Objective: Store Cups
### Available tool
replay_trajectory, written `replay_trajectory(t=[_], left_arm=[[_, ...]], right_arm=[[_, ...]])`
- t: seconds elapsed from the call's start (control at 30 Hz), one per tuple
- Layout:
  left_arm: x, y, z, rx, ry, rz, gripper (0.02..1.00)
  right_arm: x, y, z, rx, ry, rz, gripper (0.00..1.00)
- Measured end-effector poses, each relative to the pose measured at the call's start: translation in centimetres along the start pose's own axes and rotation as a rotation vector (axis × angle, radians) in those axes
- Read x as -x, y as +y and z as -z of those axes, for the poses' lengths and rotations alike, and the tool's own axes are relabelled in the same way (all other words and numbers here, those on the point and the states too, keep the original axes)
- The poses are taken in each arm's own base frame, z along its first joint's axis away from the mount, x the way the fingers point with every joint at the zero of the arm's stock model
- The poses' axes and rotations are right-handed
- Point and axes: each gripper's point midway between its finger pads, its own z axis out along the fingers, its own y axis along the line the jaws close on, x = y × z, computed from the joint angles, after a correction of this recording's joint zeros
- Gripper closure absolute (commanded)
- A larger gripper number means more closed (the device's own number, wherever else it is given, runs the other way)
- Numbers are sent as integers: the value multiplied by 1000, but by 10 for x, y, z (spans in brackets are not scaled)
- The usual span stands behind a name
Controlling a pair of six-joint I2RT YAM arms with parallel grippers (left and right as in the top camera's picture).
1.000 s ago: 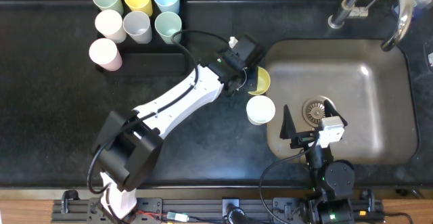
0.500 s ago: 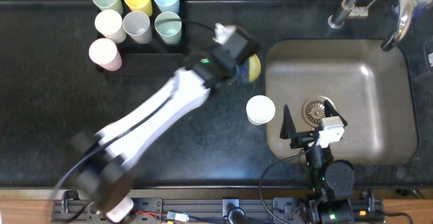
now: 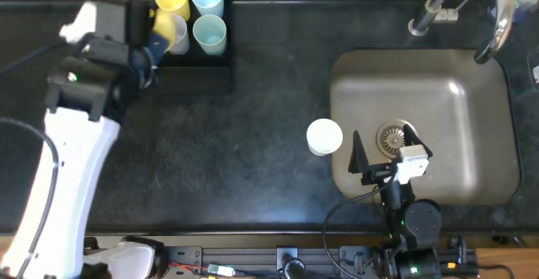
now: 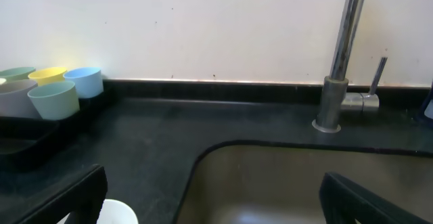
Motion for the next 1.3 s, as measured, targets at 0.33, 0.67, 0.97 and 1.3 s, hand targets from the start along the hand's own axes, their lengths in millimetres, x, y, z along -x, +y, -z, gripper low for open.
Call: replay_trajectory(t=[0.33,0.67,0.97,1.3], left_arm=[[-32,39,-51,248,125,199,985],[-57,63,-86,418,202,317,985],[-67,65,-121,458,222,335,985],[-70,66,-136,464,224,338,982]], right_arm=[[0,0,0,0,0,0,3],[0,0,0,-1,0,0,3],[0,0,0,0,0,0,3],[0,0,0,0,0,0,3]])
